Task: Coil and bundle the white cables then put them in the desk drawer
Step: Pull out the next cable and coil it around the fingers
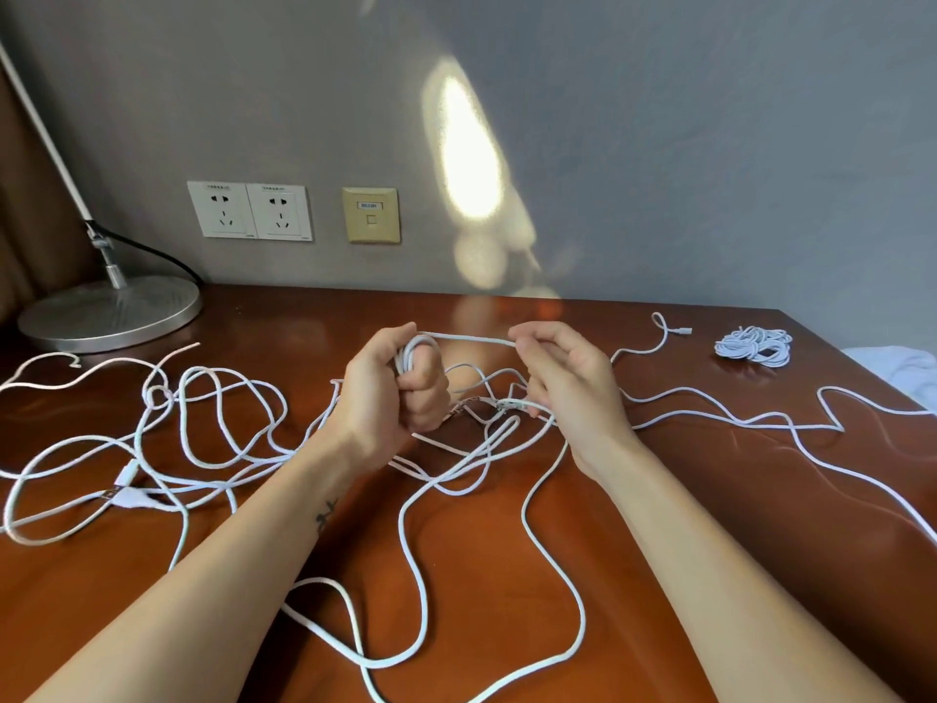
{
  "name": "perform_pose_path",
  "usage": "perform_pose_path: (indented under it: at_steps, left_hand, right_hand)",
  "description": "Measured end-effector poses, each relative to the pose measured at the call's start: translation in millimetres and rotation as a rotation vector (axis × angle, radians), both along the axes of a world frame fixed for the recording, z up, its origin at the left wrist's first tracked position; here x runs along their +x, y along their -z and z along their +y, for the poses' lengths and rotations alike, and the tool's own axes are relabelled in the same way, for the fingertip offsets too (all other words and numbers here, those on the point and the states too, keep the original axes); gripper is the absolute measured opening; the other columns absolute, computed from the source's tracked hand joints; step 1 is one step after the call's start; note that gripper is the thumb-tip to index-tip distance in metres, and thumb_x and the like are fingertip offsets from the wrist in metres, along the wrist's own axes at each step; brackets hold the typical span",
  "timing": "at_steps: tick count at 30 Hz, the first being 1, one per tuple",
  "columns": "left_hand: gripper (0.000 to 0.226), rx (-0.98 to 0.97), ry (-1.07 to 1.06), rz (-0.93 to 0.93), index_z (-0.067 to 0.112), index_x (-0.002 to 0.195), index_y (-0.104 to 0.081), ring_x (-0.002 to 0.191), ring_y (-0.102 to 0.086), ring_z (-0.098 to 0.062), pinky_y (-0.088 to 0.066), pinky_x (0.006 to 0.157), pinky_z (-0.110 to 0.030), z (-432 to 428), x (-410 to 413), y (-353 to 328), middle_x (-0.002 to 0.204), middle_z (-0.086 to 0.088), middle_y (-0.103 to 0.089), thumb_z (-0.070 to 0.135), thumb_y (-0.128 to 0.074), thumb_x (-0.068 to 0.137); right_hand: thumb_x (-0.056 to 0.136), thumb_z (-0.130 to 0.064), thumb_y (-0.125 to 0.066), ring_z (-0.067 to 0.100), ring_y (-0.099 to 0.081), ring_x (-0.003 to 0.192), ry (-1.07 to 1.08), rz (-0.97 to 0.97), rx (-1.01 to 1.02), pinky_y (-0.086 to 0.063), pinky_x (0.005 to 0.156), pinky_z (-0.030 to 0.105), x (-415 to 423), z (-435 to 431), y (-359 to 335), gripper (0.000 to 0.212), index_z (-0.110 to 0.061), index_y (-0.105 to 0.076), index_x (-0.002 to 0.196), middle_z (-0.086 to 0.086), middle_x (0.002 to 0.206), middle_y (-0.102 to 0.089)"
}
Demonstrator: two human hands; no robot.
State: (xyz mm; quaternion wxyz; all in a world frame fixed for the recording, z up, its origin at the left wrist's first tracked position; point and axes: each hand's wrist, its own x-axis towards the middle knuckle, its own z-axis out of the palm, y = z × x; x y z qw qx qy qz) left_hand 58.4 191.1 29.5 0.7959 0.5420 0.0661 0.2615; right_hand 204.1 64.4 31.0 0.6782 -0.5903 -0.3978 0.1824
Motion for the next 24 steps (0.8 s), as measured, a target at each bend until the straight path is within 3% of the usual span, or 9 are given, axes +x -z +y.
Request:
perform_pose_path:
  at_steps: [4, 9, 15, 21, 24]
  left_hand:
    - [0.045, -0.161, 0.062, -0.109, 0.021, 0.051, -0.017, 0.049, -0.003, -0.012, -0.006, 0.047, -0.028, 4, -4, -5, 0.049, 0.003, -0.007, 0.033, -0.029, 0.092]
    - [0.043, -0.349, 0.059, -0.249, 0.022, 0.051, -0.019, 0.044, -0.006, -0.016, -0.011, 0.047, -0.030, 8, -7, -4, 0.048, 0.002, -0.010, 0.027, -0.029, 0.093]
    - [0.034, -0.642, -0.014, -0.448, 0.022, 0.054, -0.023, 0.043, -0.013, -0.013, -0.017, 0.048, -0.027, 22, -13, -3, 0.048, 0.005, -0.018, 0.019, -0.032, 0.087]
    - [0.040, -0.783, -0.092, -0.516, 0.018, 0.063, -0.032, 0.052, -0.021, -0.015, -0.025, 0.057, -0.027, 27, -14, -4, 0.061, 0.003, -0.024, 0.033, -0.027, 0.100]
    - [0.036, -0.790, -0.146, -0.494, 0.016, 0.068, -0.036, 0.058, -0.023, -0.016, -0.027, 0.063, -0.028, 29, -14, -6, 0.067, 0.002, -0.025, 0.035, -0.038, 0.099]
  right_hand:
    - [0.101, -0.018, -0.065, 0.009, -0.048, 0.053, 0.035, -0.144, -0.087, -0.045, 0.060, 0.035, 2, 3, 7, 0.013, -0.026, -0.069, 0.111, -0.008, 0.062, -0.052]
    - [0.096, -0.027, -0.072, 0.004, -0.055, 0.059, 0.068, -0.314, -0.168, -0.044, 0.063, 0.023, 6, 3, 12, 0.010, -0.030, -0.070, 0.105, -0.010, 0.065, -0.059]
    - [0.097, -0.024, -0.072, 0.005, -0.045, 0.053, -0.015, -0.527, -0.330, -0.037, 0.056, 0.017, 8, 1, 19, 0.009, -0.026, -0.077, 0.103, -0.005, 0.063, -0.054]
    - [0.100, -0.028, -0.068, 0.006, -0.039, 0.058, -0.126, -0.600, -0.385, -0.037, 0.058, 0.026, 5, -2, 18, 0.024, -0.043, -0.077, 0.117, -0.004, 0.061, -0.049]
    - [0.101, -0.029, -0.067, 0.012, -0.054, 0.063, -0.215, -0.545, -0.394, -0.046, 0.064, 0.026, 1, -5, 14, 0.026, -0.043, -0.074, 0.122, -0.007, 0.065, -0.061]
